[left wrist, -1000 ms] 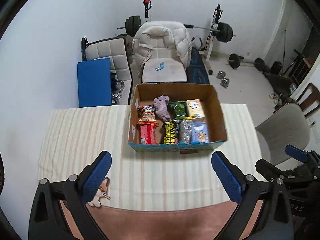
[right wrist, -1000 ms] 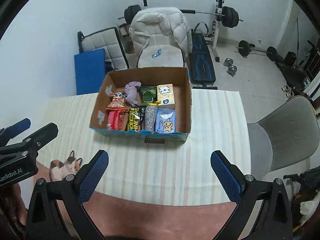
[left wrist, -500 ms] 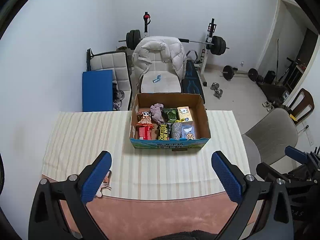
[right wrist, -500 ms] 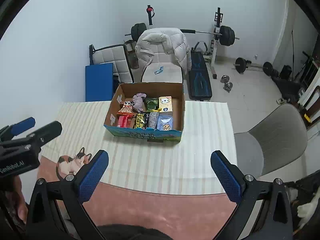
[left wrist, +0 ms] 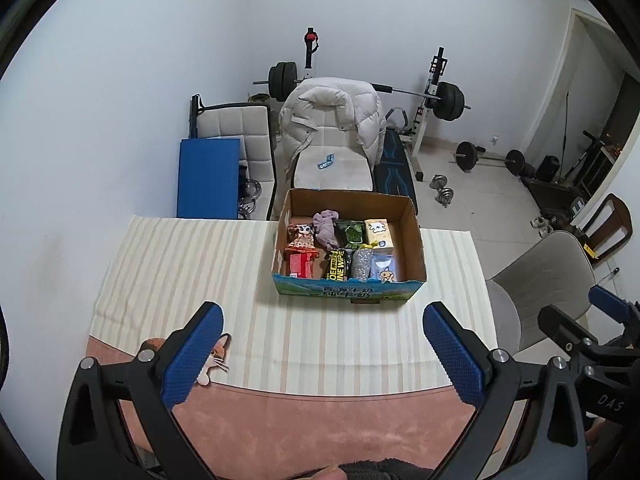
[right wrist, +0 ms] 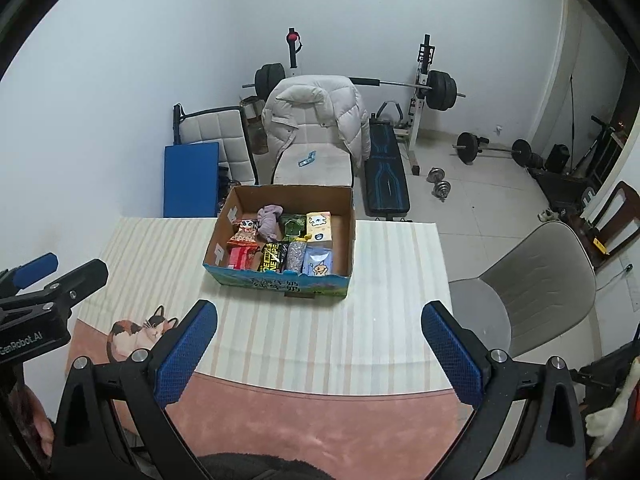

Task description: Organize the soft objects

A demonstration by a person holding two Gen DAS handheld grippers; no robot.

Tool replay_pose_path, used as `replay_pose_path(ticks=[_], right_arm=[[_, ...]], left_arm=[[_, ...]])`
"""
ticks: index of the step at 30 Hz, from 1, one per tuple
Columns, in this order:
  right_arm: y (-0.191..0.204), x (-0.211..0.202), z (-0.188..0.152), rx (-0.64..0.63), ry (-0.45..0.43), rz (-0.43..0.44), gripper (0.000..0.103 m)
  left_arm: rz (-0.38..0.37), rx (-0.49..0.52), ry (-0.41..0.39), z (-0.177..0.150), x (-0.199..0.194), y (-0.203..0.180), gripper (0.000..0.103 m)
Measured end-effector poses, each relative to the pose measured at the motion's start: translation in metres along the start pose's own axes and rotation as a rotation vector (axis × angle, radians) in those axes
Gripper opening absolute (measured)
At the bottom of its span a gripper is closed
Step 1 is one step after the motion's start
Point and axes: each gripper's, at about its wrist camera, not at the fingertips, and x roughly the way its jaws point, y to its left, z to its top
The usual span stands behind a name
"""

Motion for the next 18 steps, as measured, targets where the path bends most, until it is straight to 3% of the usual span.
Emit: replay_pose_path(ticks=[18], right_arm=[[0.01,-0.024,0.006,0.0,-0.053,-0.032,0.103]], left_arm=[[0.008,0.012,-0.04,-0.001,-0.016,-0.003,0.103]])
